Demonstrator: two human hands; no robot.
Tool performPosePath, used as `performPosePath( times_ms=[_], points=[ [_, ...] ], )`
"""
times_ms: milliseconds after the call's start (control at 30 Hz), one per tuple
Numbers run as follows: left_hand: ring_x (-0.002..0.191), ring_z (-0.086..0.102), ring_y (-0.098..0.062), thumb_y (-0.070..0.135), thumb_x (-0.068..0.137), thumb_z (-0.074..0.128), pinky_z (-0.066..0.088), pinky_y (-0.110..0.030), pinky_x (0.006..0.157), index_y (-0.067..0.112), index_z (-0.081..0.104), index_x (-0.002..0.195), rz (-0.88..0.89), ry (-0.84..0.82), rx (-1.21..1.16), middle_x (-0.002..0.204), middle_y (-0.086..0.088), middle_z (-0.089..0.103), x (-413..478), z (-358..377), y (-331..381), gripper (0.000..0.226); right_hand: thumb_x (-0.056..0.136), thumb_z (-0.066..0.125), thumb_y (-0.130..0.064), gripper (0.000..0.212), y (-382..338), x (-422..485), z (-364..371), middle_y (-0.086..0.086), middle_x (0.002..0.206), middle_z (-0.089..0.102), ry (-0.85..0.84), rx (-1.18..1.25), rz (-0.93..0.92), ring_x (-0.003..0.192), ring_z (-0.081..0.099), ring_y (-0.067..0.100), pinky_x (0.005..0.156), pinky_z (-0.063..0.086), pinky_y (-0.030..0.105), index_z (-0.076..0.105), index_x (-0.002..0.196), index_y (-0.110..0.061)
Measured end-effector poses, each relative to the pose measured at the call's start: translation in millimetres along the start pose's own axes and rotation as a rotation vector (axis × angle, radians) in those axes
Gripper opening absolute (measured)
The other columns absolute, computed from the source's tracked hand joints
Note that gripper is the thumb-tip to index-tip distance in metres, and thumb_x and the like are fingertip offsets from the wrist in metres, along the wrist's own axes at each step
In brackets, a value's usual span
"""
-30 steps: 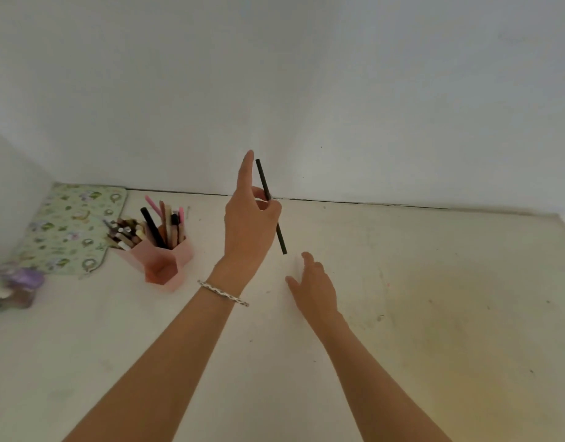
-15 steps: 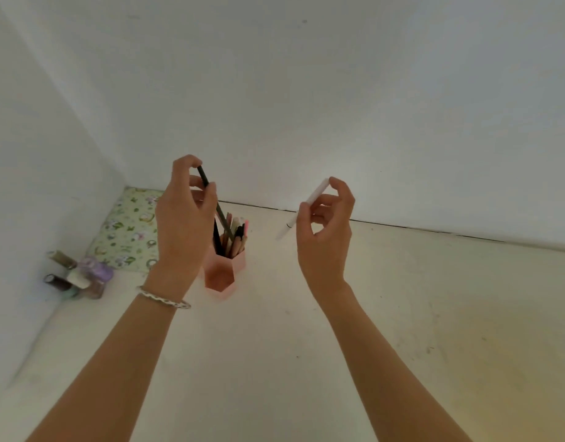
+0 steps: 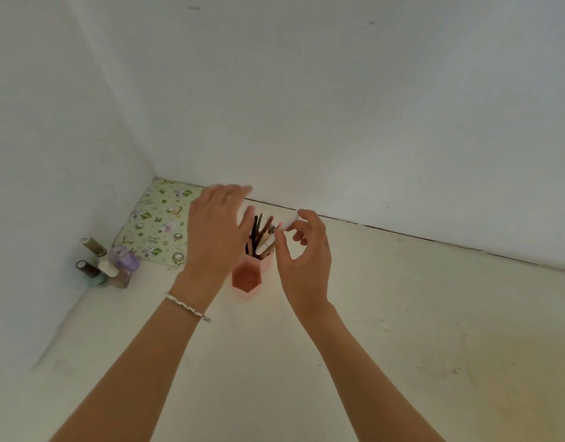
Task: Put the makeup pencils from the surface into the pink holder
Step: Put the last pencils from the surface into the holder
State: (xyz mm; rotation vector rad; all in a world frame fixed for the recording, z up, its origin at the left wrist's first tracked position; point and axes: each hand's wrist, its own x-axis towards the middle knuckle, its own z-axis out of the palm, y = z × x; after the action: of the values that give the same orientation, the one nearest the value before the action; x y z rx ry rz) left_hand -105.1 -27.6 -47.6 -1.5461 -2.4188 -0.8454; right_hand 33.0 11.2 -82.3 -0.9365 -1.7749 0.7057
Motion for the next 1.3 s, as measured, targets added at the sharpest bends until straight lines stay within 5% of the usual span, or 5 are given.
performPosePath(
  times_ms=[533, 667, 833, 967, 1300],
  points=[
    [0.092, 0.061, -0.010, 0.008, 0.093, 0.051, 0.050, -0.030, 0.087, 0.018, 0.063, 0.119, -0.322, 0.122, -0.418, 0.105, 0.005, 0.065, -4.2, -17.2, -21.3, 0.031, 0.087, 0.067, -0.021, 0.015, 35.0, -4.3, 22.4, 0.009, 0.112, 0.060, -0.119, -0.352, -0.354, 0.095, 0.057, 0.023, 0.084, 0.039, 0.031, 0.072, 0.098, -0.013],
    [0.100, 0.059, -0.012, -0.007, 0.081, 0.053, 0.051, -0.029, 0.079, 0.025, 0.052, 0.127, -0.457, -0.102, -0.552, 0.117, 0.006, 0.060, -10.7, -17.4, -45.8, 0.057, 0.083, 0.053, -0.029, 0.046, 37.3, -14.3, 1.1, -0.007, 0.123, 0.047, -0.115, -0.116, 0.026, 0.101, 0.052, 0.011, 0.086, 0.046, 0.030, 0.048, 0.128, -0.023],
    [0.109, 0.056, -0.012, 0.019, 0.068, 0.088, 0.049, -0.025, 0.080, 0.032, 0.040, 0.139, -0.555, -0.621, -0.596, 0.130, 0.013, 0.050, -24.1, -6.6, -59.6, 0.087, 0.068, 0.067, -0.067, 0.097, 44.8, -48.8, 14.4, -0.007, 0.140, 0.040, -0.773, -0.280, 0.515, 0.125, 0.046, 0.014, 0.100, 0.046, 0.036, 0.032, 0.145, -0.020],
    [0.090, 0.066, -0.011, 0.030, 0.066, 0.090, 0.047, -0.022, 0.077, 0.026, 0.060, 0.114, -0.551, -0.403, -0.500, 0.108, 0.010, 0.066, -17.2, 15.6, -52.8, 0.057, 0.077, 0.069, -0.056, 0.058, 44.1, -46.2, 48.9, -0.005, 0.113, 0.064, -0.714, -0.363, 0.486, 0.102, 0.061, 0.015, 0.082, 0.051, 0.029, 0.057, 0.121, -0.020],
    [0.119, 0.059, -0.017, 0.014, 0.080, 0.080, 0.045, -0.023, 0.098, 0.013, 0.051, 0.142, -0.562, -0.206, -0.545, 0.131, -0.001, 0.062, 51.8, 42.6, -84.9, 0.068, 0.088, 0.063, -0.053, 0.046, 48.8, 23.2, 128.6, 0.003, 0.109, 0.068, -0.705, -0.522, 0.465, 0.100, 0.065, 0.024, 0.077, 0.051, 0.033, 0.061, 0.113, -0.015]
  ],
)
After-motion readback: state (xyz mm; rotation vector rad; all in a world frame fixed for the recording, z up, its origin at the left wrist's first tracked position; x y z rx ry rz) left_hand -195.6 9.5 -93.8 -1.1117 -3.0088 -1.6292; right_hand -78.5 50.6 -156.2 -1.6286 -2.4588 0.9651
